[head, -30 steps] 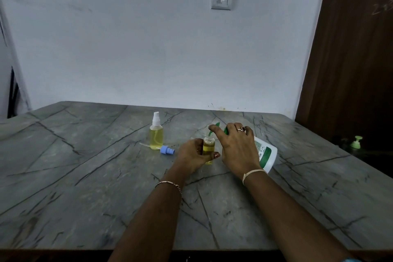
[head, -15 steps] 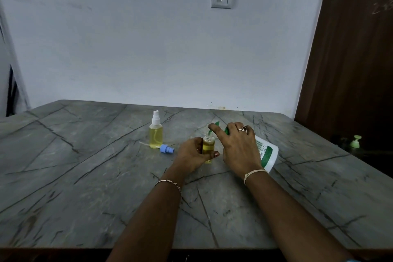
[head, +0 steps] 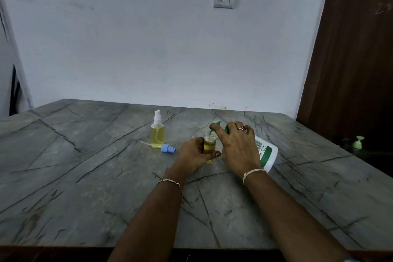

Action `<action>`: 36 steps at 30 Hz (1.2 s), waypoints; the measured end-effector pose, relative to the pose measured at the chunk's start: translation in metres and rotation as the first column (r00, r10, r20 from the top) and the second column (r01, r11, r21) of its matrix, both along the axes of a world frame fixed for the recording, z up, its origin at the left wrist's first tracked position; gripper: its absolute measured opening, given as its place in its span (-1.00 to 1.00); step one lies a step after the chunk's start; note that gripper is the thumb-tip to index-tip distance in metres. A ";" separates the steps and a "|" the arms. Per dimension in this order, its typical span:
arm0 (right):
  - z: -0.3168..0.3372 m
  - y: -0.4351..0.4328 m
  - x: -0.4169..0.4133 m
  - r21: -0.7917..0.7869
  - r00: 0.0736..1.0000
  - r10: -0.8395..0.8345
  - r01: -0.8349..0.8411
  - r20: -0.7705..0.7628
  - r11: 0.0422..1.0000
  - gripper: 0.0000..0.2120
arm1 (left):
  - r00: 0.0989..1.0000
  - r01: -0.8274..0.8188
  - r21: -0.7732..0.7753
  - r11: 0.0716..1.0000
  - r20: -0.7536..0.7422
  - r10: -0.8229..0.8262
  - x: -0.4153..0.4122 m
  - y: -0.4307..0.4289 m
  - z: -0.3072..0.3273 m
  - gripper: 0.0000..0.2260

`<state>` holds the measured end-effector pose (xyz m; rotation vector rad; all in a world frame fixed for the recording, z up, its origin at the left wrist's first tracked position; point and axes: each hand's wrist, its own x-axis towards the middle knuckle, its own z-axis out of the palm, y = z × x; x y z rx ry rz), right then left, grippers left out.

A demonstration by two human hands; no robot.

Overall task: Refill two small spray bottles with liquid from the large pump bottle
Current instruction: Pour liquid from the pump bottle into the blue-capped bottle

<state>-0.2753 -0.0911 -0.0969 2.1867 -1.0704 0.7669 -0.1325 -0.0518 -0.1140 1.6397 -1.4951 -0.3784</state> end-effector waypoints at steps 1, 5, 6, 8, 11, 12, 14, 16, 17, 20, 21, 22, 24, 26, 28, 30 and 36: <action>-0.001 -0.001 -0.001 -0.013 1.000 0.002 -0.002 -0.002 1.000 -0.26 | 1.000 0.003 0.004 1.000 -0.016 -0.003 0.000 -0.001 -0.001 -0.59; -0.002 -0.001 -0.005 -0.039 1.000 0.007 -0.008 -0.007 0.999 -0.24 | 0.999 0.007 0.009 1.000 -0.046 -0.007 0.001 -0.002 -0.002 -0.60; -0.002 -0.001 -0.006 -0.043 1.000 0.007 -0.007 -0.005 0.999 -0.24 | 0.999 0.008 0.007 1.000 -0.040 -0.008 0.001 -0.002 -0.002 -0.60; -0.002 -0.001 -0.006 -0.039 1.000 -0.004 0.003 -0.010 0.999 -0.24 | 1.000 0.008 0.008 1.000 -0.020 -0.008 0.000 -0.001 -0.001 -0.58; -0.002 -0.002 -0.005 -0.018 1.000 -0.005 0.005 -0.015 1.000 -0.25 | 0.999 0.018 0.006 1.000 -0.040 -0.018 0.000 0.000 -0.001 -0.58; -0.002 -0.002 -0.004 -0.012 1.000 -0.005 0.005 -0.013 1.000 -0.27 | 0.999 0.019 0.005 1.000 -0.036 -0.019 0.000 0.000 -0.001 -0.57; -0.001 -0.001 -0.001 -0.006 1.000 -0.006 0.006 -0.004 1.000 -0.30 | 1.000 0.018 0.002 1.000 -0.025 -0.017 0.000 0.000 -0.001 -0.58; -0.001 -0.001 0.001 -0.009 1.000 -0.005 0.005 0.005 1.000 -0.30 | 1.000 0.009 0.002 1.000 -0.013 -0.009 0.000 -0.001 -0.001 -0.59; -0.001 -0.002 0.001 -0.010 1.000 -0.004 0.004 0.009 1.000 -0.30 | 1.000 0.002 0.007 1.000 -0.003 -0.002 0.000 -0.001 -0.001 -0.59; -0.001 -0.001 0.001 -0.015 1.000 -0.002 0.002 0.015 1.000 -0.30 | 1.000 0.001 0.016 1.000 -0.014 -0.001 0.000 -0.002 -0.002 -0.56; -0.001 -0.001 0.001 -0.019 1.000 -0.001 0.001 0.014 1.000 -0.30 | 1.000 0.001 0.016 1.000 -0.019 -0.001 0.000 -0.002 -0.002 -0.56; -0.001 -0.001 0.001 -0.022 1.000 0.001 0.000 0.011 1.000 -0.30 | 1.000 0.000 0.014 1.000 -0.018 0.000 0.000 -0.001 -0.002 -0.56; -0.002 -0.002 -0.001 -0.031 1.000 0.003 -0.003 0.001 1.000 -0.29 | 1.000 -0.007 0.012 1.000 -0.005 0.007 0.000 -0.001 -0.001 -0.56; -0.002 -0.002 -0.003 -0.050 1.000 -0.001 0.000 -0.002 0.999 -0.26 | 1.000 -0.009 0.012 1.000 -0.010 0.009 0.000 0.000 -0.001 -0.56; -0.003 -0.002 -0.005 -0.065 1.000 0.000 0.000 0.002 0.998 -0.26 | 1.000 -0.007 0.013 1.000 -0.020 0.007 0.000 -0.001 -0.001 -0.58; -0.003 -0.001 -0.005 -0.066 1.000 0.004 -0.004 0.001 0.998 -0.25 | 1.000 -0.012 0.016 1.000 -0.010 0.012 0.000 -0.001 -0.001 -0.58; -0.002 -0.002 -0.001 -0.046 1.000 0.005 -0.004 0.011 0.999 -0.27 | 1.000 -0.008 0.014 1.000 0.009 0.007 -0.001 0.001 0.001 -0.55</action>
